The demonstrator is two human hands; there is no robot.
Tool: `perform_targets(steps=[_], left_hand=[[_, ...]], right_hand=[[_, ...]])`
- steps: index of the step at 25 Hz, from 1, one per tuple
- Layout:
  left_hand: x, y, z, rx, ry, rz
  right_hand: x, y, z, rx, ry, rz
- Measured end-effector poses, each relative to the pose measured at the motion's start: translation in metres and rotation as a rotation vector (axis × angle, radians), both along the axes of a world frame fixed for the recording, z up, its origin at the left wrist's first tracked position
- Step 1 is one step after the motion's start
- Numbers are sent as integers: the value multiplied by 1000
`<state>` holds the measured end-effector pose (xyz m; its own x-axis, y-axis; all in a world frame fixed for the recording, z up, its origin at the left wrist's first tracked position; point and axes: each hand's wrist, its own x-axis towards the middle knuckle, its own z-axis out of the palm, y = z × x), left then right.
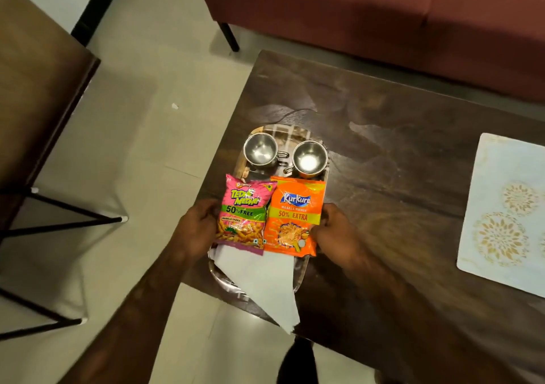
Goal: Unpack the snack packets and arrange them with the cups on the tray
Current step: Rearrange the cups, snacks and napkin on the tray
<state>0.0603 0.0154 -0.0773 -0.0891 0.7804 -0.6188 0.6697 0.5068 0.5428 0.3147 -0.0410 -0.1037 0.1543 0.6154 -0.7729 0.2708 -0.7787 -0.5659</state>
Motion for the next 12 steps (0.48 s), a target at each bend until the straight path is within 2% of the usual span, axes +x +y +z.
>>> perform_targets(steps=[6,12], left_hand=[[-5,11,-20,-105,-102,109],[-11,20,-39,-85,-80,5]], right_hand=[[-7,0,-11,-72,180,-229],[-16,0,-19,-1,109,-303]])
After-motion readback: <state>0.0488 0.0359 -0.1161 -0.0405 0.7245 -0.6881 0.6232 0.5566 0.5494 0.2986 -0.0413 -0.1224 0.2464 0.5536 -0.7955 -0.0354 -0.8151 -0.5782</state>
